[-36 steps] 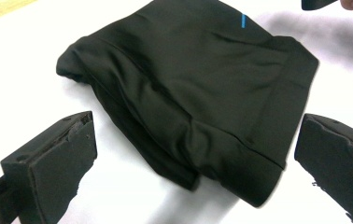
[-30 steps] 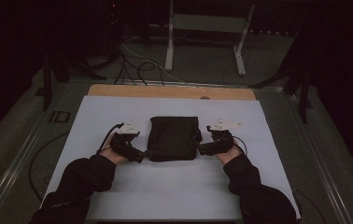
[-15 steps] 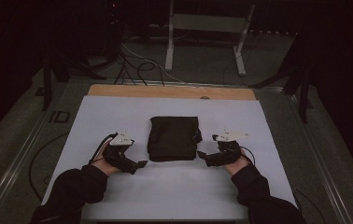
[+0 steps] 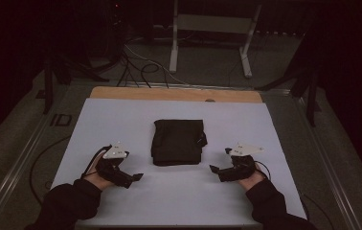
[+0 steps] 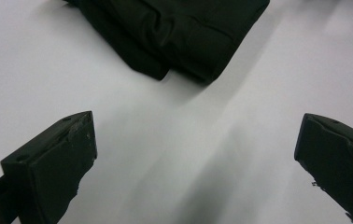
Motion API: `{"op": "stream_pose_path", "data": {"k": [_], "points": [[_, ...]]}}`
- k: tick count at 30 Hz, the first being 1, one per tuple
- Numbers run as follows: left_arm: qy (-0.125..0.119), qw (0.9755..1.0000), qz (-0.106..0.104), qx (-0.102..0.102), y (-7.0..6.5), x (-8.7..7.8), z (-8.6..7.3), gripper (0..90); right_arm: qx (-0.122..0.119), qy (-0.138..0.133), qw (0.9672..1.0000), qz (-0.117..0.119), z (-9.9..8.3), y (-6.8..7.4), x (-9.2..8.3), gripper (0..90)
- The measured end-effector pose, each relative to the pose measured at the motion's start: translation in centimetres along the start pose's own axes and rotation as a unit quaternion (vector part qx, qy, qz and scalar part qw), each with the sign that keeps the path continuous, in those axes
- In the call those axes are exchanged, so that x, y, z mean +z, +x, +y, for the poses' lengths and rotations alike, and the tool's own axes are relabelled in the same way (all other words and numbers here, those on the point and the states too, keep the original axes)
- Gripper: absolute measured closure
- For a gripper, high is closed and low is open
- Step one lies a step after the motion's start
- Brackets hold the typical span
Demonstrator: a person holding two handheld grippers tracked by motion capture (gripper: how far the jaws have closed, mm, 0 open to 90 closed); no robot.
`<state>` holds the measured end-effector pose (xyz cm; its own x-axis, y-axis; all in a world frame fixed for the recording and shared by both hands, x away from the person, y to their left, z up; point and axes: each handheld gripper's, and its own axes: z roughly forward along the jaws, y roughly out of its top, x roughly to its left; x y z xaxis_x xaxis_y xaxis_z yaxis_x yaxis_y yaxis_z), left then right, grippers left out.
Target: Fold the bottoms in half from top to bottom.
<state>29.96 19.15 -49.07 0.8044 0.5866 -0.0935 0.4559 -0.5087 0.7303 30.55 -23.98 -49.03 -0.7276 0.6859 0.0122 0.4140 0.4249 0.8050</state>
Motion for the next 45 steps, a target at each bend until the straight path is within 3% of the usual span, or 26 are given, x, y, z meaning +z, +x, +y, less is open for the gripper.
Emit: {"op": "stream_pose_path", "data": {"k": [5,22,33,45], "points": [[0.009,0.9999,0.004,0.004,-0.3,-0.8,-0.8,0.2,0.005,0.0,1.0,-0.002,-0.9,0.3,-1.0,8.1],[-0.003,0.9999,0.011,-0.008,-0.9,-3.1,-2.8,0.2,0.013,0.001,0.9998,-0.018,-3.2,0.6,-4.4,8.1],[0.005,0.9998,0.017,-0.005,-1.3,-4.2,-4.0,0.2,0.001,0.011,0.9995,-0.028,-4.0,0.8,-5.1,8.1],[0.001,0.9997,0.023,-0.004,-1.2,-4.9,-4.7,0.2,0.015,0.012,0.9993,-0.033,-4.6,0.5,-5.8,8.2]]}}
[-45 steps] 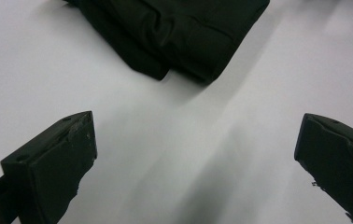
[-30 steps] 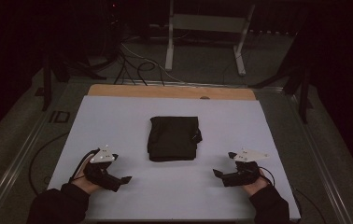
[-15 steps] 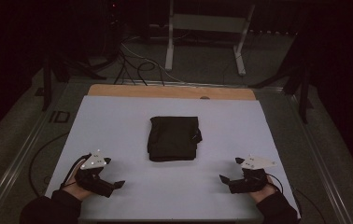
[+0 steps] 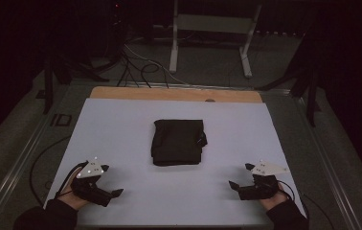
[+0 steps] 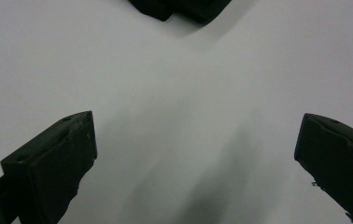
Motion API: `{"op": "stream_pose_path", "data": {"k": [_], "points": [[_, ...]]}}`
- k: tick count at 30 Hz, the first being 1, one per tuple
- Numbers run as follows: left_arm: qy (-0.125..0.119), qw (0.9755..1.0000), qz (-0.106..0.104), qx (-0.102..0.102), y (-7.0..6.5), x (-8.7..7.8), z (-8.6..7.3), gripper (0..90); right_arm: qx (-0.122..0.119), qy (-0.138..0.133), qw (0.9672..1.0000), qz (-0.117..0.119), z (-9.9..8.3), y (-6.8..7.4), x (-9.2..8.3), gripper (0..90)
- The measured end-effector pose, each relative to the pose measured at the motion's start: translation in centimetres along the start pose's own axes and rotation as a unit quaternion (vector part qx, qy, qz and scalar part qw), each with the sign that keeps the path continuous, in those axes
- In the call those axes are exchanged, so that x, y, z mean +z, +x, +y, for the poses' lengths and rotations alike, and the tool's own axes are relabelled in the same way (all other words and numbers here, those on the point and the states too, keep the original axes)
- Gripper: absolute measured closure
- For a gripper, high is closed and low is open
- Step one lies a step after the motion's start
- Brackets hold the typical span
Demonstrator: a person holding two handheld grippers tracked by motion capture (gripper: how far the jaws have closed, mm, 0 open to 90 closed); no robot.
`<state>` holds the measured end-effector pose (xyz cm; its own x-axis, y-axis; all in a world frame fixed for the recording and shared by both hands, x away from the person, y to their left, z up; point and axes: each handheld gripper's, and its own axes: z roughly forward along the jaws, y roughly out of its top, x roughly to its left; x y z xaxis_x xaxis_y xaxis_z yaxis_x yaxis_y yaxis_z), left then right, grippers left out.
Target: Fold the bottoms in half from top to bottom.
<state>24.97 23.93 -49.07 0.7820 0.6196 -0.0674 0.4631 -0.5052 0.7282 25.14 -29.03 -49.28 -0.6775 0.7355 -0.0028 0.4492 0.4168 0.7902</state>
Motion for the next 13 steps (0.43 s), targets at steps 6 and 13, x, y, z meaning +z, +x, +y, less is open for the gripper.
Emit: {"op": "stream_pose_path", "data": {"k": [6,13], "points": [[0.0,1.0,0.001,0.001,0.07,0.01,-0.08,0.2,-0.005,0.002,1.0,-0.001,-0.07,0.04,0.1,8.3],[-0.008,1.0,-0.003,0.0,-0.09,0.09,-0.03,0.2,-0.007,0.007,1.0,-0.003,-0.16,0.05,0.07,8.3]]}}
